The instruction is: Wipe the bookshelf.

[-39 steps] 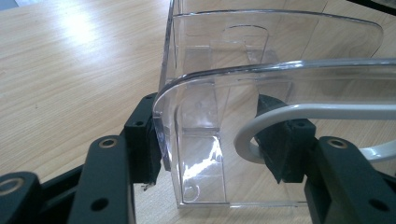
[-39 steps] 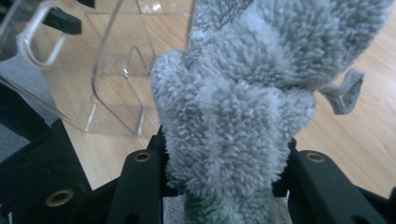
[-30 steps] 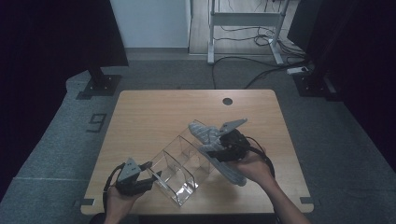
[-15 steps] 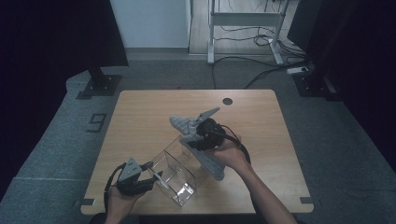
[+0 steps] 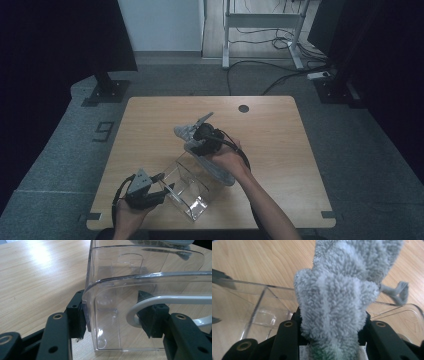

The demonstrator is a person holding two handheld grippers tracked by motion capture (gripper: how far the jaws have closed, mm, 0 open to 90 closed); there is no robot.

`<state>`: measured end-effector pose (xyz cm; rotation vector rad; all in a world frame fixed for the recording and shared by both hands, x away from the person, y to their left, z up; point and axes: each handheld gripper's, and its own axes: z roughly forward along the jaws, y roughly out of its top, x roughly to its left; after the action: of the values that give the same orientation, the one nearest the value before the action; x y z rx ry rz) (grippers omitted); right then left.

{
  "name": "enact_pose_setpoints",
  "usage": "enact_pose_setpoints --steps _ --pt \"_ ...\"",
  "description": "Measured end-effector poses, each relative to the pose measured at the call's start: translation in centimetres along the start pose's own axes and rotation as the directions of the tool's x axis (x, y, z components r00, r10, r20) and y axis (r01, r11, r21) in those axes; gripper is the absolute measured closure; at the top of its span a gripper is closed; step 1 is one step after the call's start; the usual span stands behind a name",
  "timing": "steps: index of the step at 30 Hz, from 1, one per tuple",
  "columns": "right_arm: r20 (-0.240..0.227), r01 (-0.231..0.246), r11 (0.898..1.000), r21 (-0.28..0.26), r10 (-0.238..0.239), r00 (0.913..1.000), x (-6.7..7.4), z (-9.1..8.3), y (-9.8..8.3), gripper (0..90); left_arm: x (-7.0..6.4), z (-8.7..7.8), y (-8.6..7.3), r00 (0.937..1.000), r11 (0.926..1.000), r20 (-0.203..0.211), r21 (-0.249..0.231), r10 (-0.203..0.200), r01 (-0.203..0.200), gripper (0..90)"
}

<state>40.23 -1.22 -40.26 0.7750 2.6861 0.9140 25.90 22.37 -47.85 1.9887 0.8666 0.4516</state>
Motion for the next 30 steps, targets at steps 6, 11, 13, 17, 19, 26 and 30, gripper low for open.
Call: enact_pose_setpoints --steps 6,11,13,17,19,26,30 --pt "0.013 -0.004 1.0 0.012 0.004 0.9999 -0.1 0.5 -0.3 60.3 -0.1 0.0 0.1 1.0 1.0 -0.006 0.007 -0.006 0.006 44.7" --pt "0.005 0.0 1.0 0.012 0.0 1.0 -0.2 0.0 -0.8 59.2 -0.2 0.0 0.1 0.9998 0.9998 -0.012 0.014 -0.014 0.014 44.6" --pt "0.002 0.0 1.0 0.011 0.0 1.0 -0.2 -0.2 -1.1 59.0 -0.2 0.0 0.2 0.9998 0.9998 -0.013 0.016 -0.016 0.016 44.6" --pt "-0.002 -0.004 1.0 0.013 0.004 1.0 -0.2 -0.7 -1.9 58.6 -0.2 0.1 0.2 0.9997 0.9996 -0.013 0.016 -0.021 0.021 44.6" --pt "-0.002 -0.01 1.0 0.011 0.01 0.9999 -0.2 -1.0 -2.4 58.5 -0.2 0.1 0.2 0.9997 0.9996 -0.013 0.016 -0.022 0.022 44.5" --pt "-0.007 -0.016 1.0 0.0 0.016 0.9998 -0.2 -1.9 -4.2 58.5 -0.2 0.1 0.2 0.9996 0.9996 -0.014 0.018 -0.023 0.023 44.5" --pt "-0.01 -0.027 1.0 -0.015 0.027 0.9996 -0.1 -2.4 -5.3 58.7 -0.2 0.1 0.2 0.9996 0.9995 -0.015 0.018 -0.025 0.025 44.5"
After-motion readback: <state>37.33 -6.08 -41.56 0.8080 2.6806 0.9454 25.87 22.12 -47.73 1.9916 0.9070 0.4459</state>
